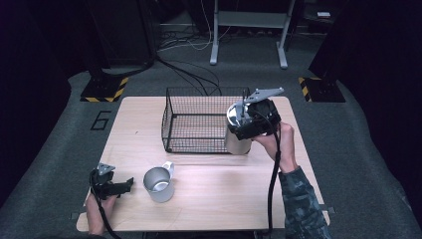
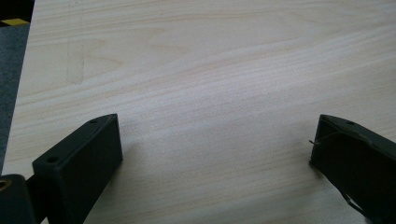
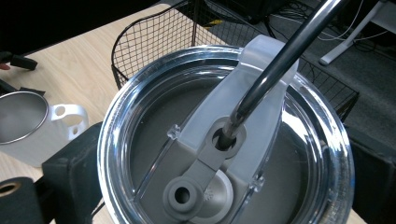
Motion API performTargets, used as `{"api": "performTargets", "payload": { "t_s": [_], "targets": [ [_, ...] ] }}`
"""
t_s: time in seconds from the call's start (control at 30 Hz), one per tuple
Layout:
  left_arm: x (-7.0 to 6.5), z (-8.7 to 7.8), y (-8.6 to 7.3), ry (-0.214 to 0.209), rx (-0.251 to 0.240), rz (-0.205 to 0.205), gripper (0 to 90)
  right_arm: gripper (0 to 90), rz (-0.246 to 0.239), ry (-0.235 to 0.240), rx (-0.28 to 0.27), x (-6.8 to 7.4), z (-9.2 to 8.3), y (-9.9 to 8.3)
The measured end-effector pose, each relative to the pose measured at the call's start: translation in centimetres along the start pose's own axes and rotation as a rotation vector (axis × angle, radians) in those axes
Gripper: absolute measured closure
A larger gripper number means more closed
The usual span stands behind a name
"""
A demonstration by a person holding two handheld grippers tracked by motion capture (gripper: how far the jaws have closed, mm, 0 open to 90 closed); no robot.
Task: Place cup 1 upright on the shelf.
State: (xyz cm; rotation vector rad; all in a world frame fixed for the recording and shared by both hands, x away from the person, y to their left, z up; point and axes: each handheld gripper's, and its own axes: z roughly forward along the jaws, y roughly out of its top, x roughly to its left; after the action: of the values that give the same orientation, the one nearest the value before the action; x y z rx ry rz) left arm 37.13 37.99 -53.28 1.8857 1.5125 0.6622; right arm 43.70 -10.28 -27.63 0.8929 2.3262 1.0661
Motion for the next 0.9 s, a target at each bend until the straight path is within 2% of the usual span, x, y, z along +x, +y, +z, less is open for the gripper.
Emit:
{"api": "performTargets", "payload": {
  "t_s": [0.4,0.47,0.7,0.9],
  "targets": [
    [0.0,0.0,0.0,0.000,0.000,0.001,1.7,3.4,0.001,-0.025,-0.012,-1.2,-0.3,1.5],
    [0.0,0.0,0.0,0.000,0.001,0.001,1.7,3.4,0.013,-0.030,-0.016,-1.3,-0.2,1.8],
    [0.0,0.0,0.0,0.000,0.001,-0.001,1.7,3.4,0.007,-0.043,-0.004,-1.6,0.4,2.5],
    [0.0,0.0,0.0,0.000,0.001,0.000,1.7,3.4,0.008,-0.062,-0.019,-2.0,0.9,3.1]
  ]
}}
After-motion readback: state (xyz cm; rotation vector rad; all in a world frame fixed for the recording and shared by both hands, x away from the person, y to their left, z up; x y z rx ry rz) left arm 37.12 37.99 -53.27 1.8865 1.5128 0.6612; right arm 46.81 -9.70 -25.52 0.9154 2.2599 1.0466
